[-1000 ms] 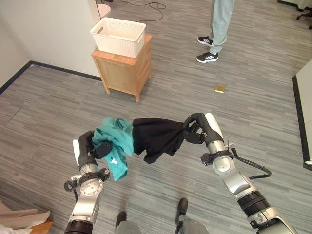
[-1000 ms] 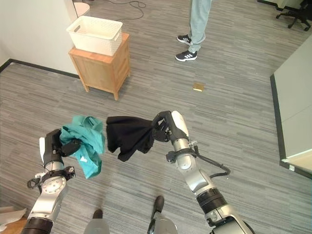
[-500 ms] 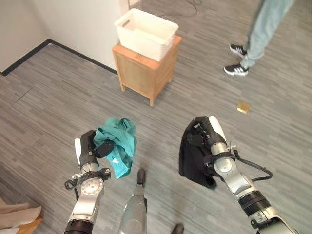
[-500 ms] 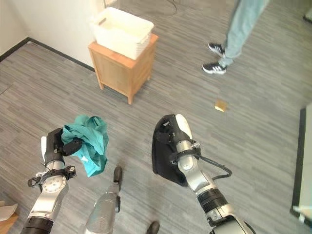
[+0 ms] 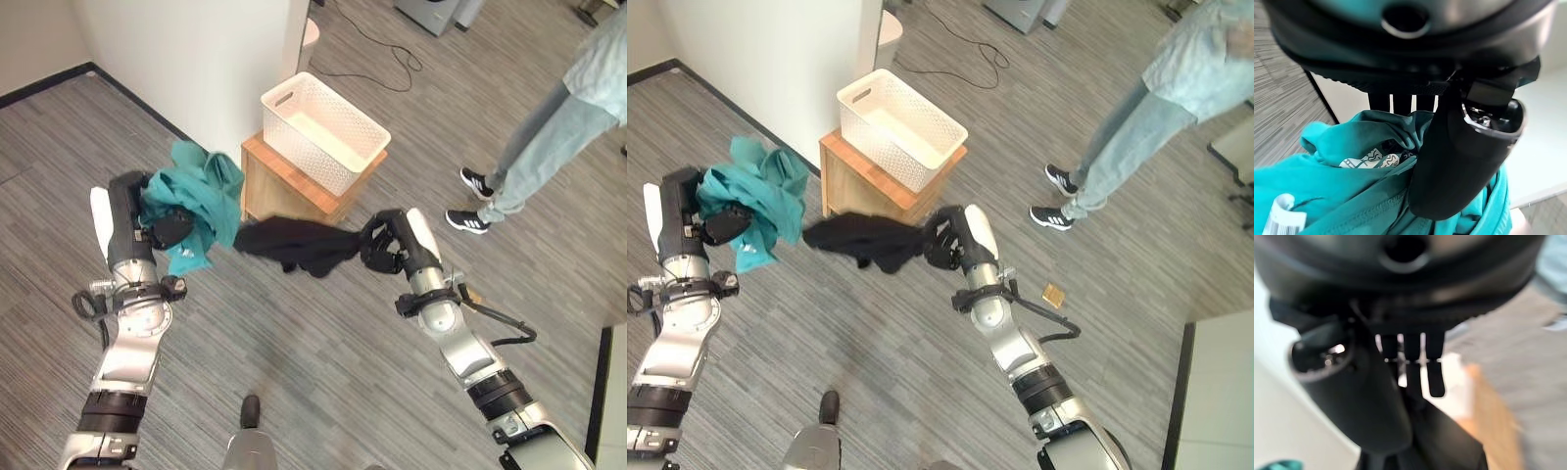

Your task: Pick up bed clothes into laundry basket.

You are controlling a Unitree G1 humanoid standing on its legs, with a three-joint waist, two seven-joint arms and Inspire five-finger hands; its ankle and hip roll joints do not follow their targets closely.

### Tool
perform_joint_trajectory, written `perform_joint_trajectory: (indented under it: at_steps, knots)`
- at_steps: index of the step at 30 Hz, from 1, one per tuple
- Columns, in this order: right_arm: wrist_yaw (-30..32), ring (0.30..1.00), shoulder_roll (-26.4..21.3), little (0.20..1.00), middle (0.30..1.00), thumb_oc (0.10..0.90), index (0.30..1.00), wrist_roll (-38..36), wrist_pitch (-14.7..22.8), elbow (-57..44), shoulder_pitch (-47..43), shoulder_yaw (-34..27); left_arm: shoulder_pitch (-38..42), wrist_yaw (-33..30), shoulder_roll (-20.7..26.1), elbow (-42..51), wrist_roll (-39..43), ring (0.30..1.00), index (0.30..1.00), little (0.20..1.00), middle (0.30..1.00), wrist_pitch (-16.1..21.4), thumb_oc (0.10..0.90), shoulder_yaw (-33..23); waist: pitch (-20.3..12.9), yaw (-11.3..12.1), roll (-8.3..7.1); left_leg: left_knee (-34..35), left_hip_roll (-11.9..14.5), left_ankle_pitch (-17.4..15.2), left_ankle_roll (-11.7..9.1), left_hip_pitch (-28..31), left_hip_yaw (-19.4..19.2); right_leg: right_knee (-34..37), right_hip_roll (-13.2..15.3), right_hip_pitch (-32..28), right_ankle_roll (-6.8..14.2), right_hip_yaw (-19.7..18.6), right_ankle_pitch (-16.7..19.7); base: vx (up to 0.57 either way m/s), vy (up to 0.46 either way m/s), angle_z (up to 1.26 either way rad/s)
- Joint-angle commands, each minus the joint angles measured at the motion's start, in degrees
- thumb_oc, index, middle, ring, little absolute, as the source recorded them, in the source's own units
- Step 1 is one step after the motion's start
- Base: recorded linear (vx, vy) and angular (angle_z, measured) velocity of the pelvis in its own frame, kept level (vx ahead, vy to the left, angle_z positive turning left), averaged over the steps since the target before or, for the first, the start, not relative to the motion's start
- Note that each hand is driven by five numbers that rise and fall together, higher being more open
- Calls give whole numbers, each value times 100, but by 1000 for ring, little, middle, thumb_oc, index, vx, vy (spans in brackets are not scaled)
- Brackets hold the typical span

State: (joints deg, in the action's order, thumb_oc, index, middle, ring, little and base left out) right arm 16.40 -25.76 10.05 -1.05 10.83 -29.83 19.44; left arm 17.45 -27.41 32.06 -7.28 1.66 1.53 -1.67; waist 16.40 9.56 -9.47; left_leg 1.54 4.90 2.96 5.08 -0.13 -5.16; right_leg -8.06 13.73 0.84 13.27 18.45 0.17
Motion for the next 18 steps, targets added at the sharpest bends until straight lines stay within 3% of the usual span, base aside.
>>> perform_joint_trajectory:
  at_steps: [1,3,6,10,11,12,15,18]
  knots:
    - [691,300,-308,300,300,400,300,103,514,-242,-1521,-442,650,-230,634,282,-83,300,300,300,300,671,400,394,-568,129,-434,346,369,-103,-956,-24,167,813,-274,173,-9,-248,717,360,-44,91]
    - [806,300,-588,300,300,400,300,36,519,-176,-2151,-319,906,-213,657,-7,41,300,300,300,300,723,400,539,-543,83,-436,346,445,-254,-1077,120,447,1229,-355,621,104,-358,845,454,-75,83]
    - [898,300,-1112,300,300,400,300,-150,557,236,-3188,14,917,-179,691,-303,216,300,300,300,300,869,400,616,-529,73,-396,346,647,-417,-1168,371,825,1236,-403,1110,134,-348,936,464,-76,93]
    - [844,300,-1654,300,300,400,300,-423,533,903,-4101,536,799,-68,751,-599,561,300,300,300,300,958,400,689,-640,149,-791,346,599,-581,-1283,451,1191,1298,-409,693,19,-401,1058,263,-164,86]
    - [844,300,-1657,300,300,400,300,-437,543,931,-4133,559,804,-67,747,-603,567,300,300,300,300,960,400,684,-642,122,-777,346,605,-585,-1286,442,1216,1297,-410,687,21,-376,1046,401,-374,62]
    - [790,300,-1826,300,300,400,300,-540,501,1571,-4652,957,637,-20,840,-824,731,300,300,300,300,1019,400,722,-857,84,-900,346,863,-629,-1507,411,1331,1306,-440,513,3,-283,986,401,-335,62]
    - [780,300,-2039,300,300,400,300,-408,447,2423,-5153,1476,387,-17,961,-1126,824,300,300,300,300,1050,400,548,-1065,8,-892,346,1150,-526,-1789,343,1285,1306,-569,383,-111,-92,749,307,-211,43]
    - [779,300,-2191,300,300,400,300,-345,388,2782,-5309,1639,154,-38,1012,-1268,882,300,300,300,300,1051,400,328,-1134,-45,-847,346,1289,-363,-1901,313,1237,1306,-682,331,-201,-38,614,170,-80,21]
